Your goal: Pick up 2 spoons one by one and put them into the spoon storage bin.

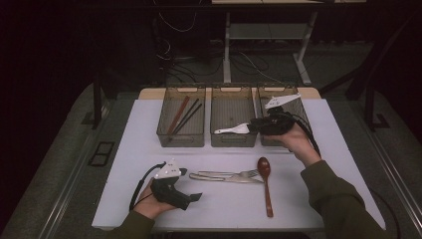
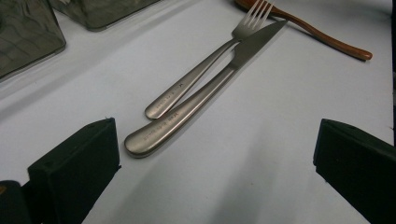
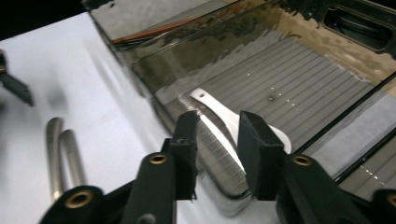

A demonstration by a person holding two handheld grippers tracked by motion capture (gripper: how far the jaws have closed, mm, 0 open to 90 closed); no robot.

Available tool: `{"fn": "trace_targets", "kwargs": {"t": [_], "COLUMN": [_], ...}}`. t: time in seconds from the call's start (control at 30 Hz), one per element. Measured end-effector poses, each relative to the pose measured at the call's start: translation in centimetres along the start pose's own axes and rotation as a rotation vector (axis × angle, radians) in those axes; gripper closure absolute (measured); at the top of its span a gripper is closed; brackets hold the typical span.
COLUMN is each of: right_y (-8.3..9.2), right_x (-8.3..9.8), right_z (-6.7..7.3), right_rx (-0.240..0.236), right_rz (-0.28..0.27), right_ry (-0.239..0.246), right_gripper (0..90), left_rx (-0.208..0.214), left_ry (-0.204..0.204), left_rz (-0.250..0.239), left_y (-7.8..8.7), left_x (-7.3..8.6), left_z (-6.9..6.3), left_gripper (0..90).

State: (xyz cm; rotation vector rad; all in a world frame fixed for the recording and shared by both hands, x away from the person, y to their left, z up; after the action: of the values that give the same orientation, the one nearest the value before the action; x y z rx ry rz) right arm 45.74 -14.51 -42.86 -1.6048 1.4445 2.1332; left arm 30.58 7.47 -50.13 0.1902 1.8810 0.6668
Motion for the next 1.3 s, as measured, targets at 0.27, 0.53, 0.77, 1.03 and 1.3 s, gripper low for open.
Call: {"fn": "trace_targets", "kwargs": {"t": [0.27, 0.53, 0.77, 1.03, 1.3], "right_y": [1.4, 1.6, 0.8, -0.5, -1.4], "right_x": [1.9, 4.4, 6.6, 8.3, 9.1], "right_z": [1.5, 2.6, 3.1, 3.3, 4.2], "right_rx": [-0.038, -0.044, -0.035, -0.028, -0.03], "right_rz": [0.033, 0.073, 0.124, 0.183, 0.221], "right_ry": [0.033, 0.063, 0.075, 0.088, 0.114], "right_gripper": [87.3, 89.6, 89.6, 89.6, 89.6], "left_rx": [-0.003, -0.004, -0.004, -0.005, -0.001], "left_ry": [0.0, -0.001, -0.001, -0.004, -0.001], "left_rz": [0.0, 0.001, -0.003, 0.0, -0.001], "left_y": [0.0, 0.0, 0.1, 0.1, 0.0], "left_x": [0.0, 0.0, 0.0, 0.0, 0.0], "left_z": [0.0, 0.0, 0.0, 0.1, 0.0], "left_gripper": [0.0, 0.0, 0.0, 0.0, 0.0]}}
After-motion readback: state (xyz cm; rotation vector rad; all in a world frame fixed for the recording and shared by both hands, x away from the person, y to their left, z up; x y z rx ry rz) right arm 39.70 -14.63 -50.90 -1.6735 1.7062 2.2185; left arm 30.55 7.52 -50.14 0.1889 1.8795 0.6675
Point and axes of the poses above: each handheld gripper's, and its own axes: y roughly backward along the jaws, x roughly out of its underside, z roughly to its left, the point moved 10 cm from there along -y, roughly forward along the jaws, and after that the axes turned 12 degrees about x, right-handed, at the moved point
